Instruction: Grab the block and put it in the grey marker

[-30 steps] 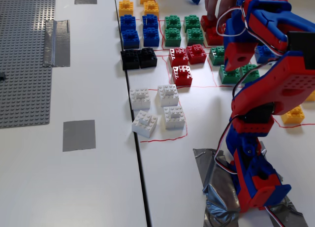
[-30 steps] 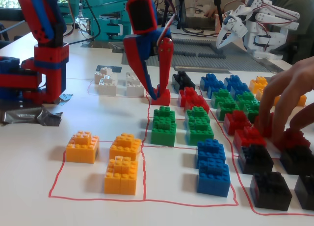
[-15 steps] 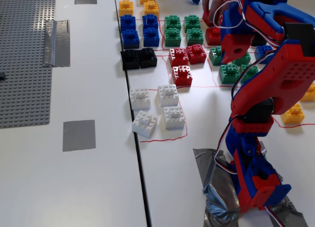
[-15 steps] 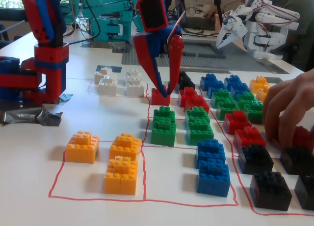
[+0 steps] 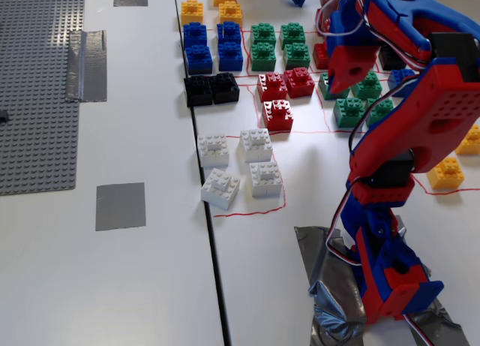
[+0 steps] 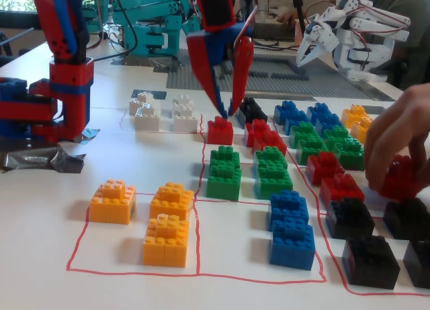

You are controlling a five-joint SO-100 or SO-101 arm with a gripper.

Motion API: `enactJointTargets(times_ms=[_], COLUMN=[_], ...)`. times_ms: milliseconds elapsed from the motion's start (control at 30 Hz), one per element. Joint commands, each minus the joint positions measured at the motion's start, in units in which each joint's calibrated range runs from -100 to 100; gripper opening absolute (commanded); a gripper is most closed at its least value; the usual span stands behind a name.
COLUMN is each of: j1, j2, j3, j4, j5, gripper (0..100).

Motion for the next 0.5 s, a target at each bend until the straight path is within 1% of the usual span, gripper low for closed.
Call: enactJointTargets(times_ms=[0, 67, 167, 233, 333, 467], j1=[-7.3, -11.4, -16.3, -18.4, -18.7, -17.5], j2=[-0.9, -0.8, 0.2, 2.3, 6.1, 9.8], j3=[-10.3, -12.4, -12.8, -13.3, -15.9, -17.8], j4=[7.4, 9.3, 8.7, 7.8, 6.7, 3.9], j5=[-2.5, -4.2, -5.5, -6.3, -7.3, -6.7], gripper=[0, 0, 3, 7, 17, 22])
